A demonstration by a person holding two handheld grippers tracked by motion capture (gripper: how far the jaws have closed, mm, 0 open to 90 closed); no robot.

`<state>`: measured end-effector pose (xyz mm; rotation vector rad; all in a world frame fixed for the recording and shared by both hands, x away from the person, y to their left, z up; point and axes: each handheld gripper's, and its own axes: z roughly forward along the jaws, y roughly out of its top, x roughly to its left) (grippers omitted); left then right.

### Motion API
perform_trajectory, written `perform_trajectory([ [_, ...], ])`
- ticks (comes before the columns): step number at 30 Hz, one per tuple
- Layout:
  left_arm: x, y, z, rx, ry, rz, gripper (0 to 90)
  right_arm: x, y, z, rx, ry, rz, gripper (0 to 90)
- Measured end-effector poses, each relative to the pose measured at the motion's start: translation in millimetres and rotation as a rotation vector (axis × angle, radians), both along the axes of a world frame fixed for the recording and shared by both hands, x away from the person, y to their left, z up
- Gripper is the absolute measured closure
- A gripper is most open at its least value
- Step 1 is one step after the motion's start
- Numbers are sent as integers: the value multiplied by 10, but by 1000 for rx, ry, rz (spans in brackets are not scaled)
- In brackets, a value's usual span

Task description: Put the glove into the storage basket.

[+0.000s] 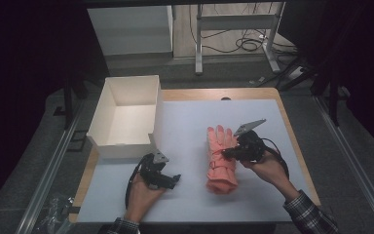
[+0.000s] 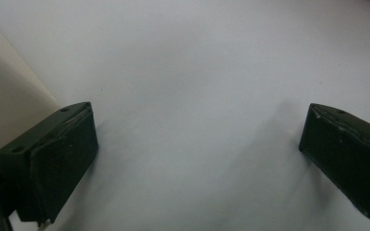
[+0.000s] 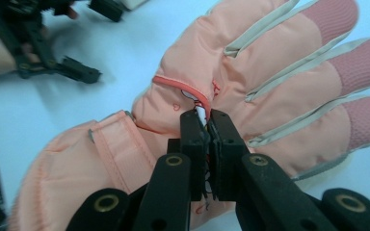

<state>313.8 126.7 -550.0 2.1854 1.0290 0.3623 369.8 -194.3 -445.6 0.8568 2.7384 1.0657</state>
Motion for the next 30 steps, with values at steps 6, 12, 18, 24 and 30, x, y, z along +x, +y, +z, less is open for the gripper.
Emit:
perform_trajectory([
  [6, 0, 0, 0, 0, 0, 0, 0, -31, 26, -105, -37, -27, -33, 849],
  [12, 0, 2, 1, 4, 1, -3, 0, -58, 25, -225, -59, -36, -56, 850],
  [18, 0, 2, 1, 4, 1, -3, 0, -82, 17, -286, -54, -42, -69, 844],
  [24, 1, 2, 1, 4, 1, -3, 0, -109, -29, -231, -25, -63, -83, 740],
  [30, 0, 0, 0, 0, 0, 0, 0, -160, -100, -124, 3, -111, -95, 644],
])
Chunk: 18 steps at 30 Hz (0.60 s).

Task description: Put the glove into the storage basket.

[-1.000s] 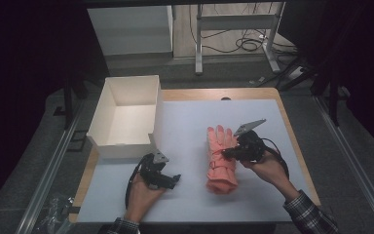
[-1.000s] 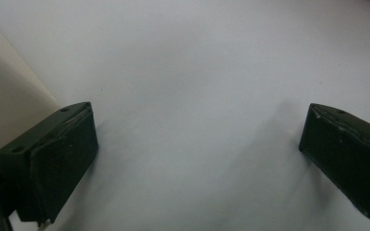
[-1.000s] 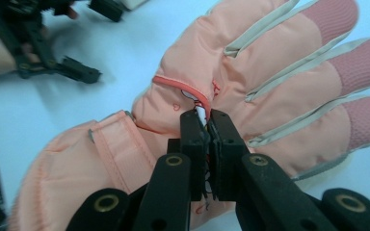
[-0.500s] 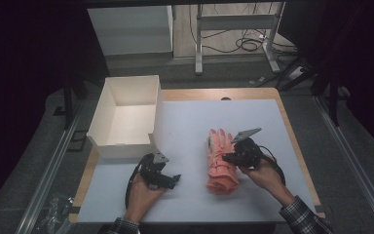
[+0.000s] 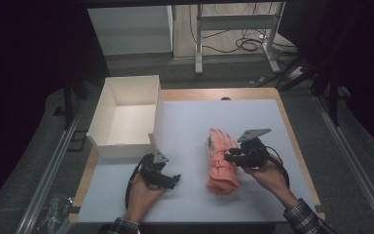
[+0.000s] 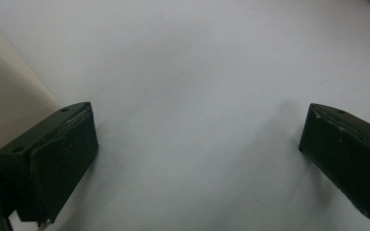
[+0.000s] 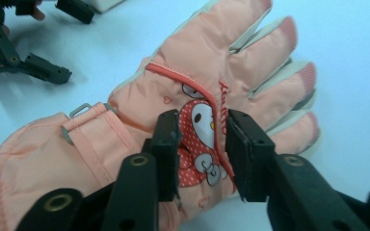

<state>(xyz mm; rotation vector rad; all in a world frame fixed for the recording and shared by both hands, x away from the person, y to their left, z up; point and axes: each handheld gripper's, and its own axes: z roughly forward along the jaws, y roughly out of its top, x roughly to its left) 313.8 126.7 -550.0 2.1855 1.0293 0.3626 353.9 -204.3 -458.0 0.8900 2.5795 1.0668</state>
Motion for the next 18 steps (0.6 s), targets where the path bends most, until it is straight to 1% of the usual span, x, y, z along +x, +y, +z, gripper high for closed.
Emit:
perform_trajectory([
  [4, 0, 0, 0, 0, 0, 0, 0, -34, -74, 65, 17, -28, -8, 612],
  [8, 0, 0, 0, 0, 0, 0, 0, -64, -197, 140, 33, -50, -26, 601],
  [11, -1, -1, 0, -2, 1, 2, 0, -83, -289, 152, 39, -54, -37, 603],
  [14, -2, -5, -2, -7, 1, 5, 0, -105, -379, 106, 42, -40, -45, 649],
  [16, -2, -4, -2, -5, 1, 4, 0, -118, -427, 46, 42, -33, -44, 701],
  [18, -2, -2, 0, -2, 2, 2, 0, -135, -470, -21, 46, -19, -43, 776],
])
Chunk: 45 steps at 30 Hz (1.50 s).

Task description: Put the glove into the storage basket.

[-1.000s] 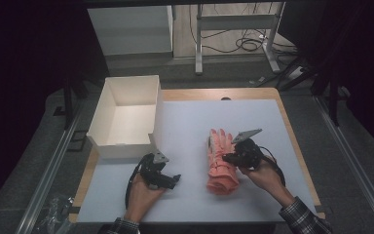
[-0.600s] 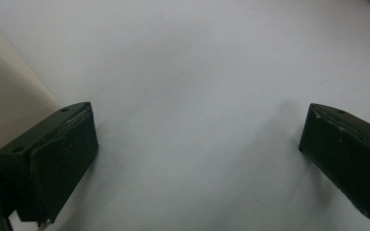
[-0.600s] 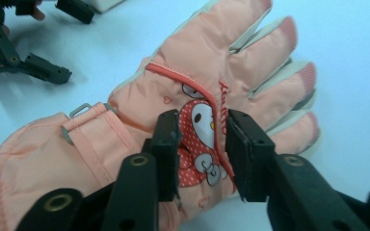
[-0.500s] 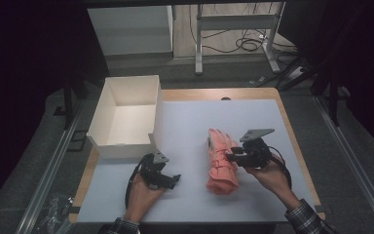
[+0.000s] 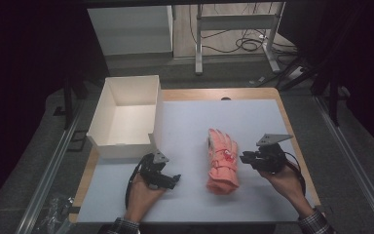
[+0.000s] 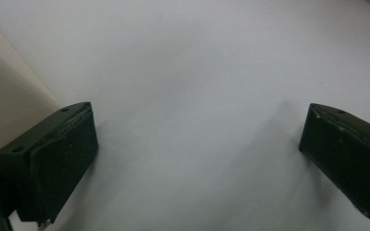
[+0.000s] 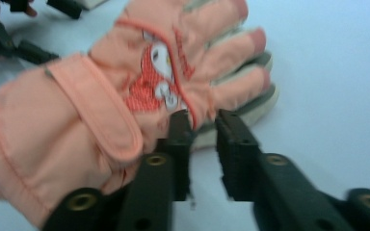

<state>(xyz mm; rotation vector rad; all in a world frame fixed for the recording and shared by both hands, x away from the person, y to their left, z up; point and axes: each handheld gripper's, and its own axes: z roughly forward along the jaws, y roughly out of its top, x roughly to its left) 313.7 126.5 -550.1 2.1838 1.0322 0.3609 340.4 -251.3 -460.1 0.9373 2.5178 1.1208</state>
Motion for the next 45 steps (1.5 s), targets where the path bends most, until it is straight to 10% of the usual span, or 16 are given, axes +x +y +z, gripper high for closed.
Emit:
perform_trajectory([
  [15, 0, 2, 2, 3, 1, -3, 0, -266, -68, -473, 12, 50, 72, 891],
  [45, 1, 3, 2, 4, 1, -4, 0, -345, 443, -678, 37, 75, 185, 890],
])
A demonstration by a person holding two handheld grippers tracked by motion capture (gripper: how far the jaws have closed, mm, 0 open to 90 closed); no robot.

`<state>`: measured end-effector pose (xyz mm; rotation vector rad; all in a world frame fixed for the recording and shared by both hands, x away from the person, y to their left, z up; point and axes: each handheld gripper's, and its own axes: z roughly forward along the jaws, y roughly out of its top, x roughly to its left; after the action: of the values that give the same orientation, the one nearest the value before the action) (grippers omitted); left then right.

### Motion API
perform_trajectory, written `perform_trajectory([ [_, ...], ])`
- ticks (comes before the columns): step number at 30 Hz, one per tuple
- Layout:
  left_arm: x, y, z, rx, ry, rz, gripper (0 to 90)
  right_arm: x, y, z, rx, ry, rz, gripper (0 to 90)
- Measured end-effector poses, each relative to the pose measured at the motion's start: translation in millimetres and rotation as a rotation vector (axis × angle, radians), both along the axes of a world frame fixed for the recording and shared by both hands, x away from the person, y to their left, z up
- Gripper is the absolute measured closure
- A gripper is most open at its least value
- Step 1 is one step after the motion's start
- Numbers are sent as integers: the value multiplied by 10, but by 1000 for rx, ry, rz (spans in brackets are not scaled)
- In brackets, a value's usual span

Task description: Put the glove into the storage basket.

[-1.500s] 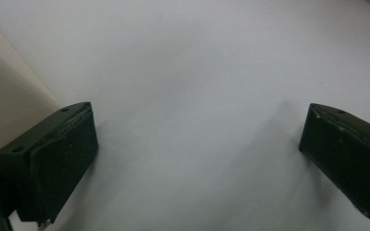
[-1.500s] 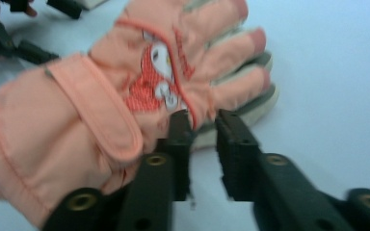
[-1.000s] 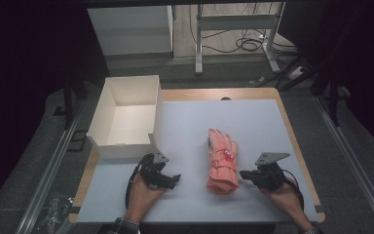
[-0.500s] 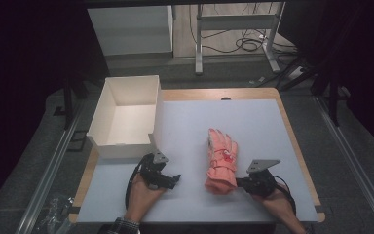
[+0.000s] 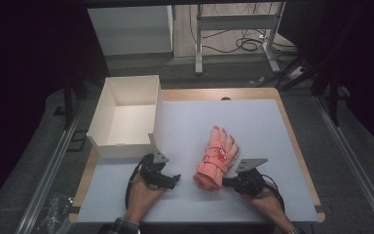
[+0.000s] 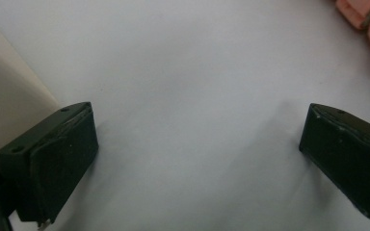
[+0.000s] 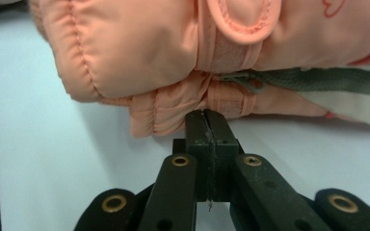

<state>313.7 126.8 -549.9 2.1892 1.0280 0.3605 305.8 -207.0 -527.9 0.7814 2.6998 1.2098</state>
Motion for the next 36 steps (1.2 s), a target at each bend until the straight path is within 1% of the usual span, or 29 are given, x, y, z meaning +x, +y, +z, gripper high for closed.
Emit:
perform_trajectory([
  [11, 0, 0, 0, 0, 0, 0, 0, 90, 250, -11, -1, 6, 0, 890],
  [14, 0, 0, 0, 0, 0, 0, 0, 127, 325, -15, -5, 0, 3, 890],
  [18, 0, 0, 0, 0, 0, 0, 0, 153, 392, -23, -6, 1, 3, 890],
  [21, 0, 0, 0, 0, 0, 0, 0, 143, 405, -26, -11, -2, 5, 889],
  [24, 0, 0, 0, -1, 0, 1, 0, 125, 366, -13, -16, -17, 0, 887],
  [26, 1, 1, 0, -2, 0, 1, 0, 121, 321, 1, -11, -18, -9, 879],
  [32, 3, 3, 1, -3, 1, 0, 0, 136, 107, 31, -4, -26, -68, 829],
  [36, 2, 8, 4, -7, 2, -1, 5, 151, -49, 34, -22, -48, -116, 763],
])
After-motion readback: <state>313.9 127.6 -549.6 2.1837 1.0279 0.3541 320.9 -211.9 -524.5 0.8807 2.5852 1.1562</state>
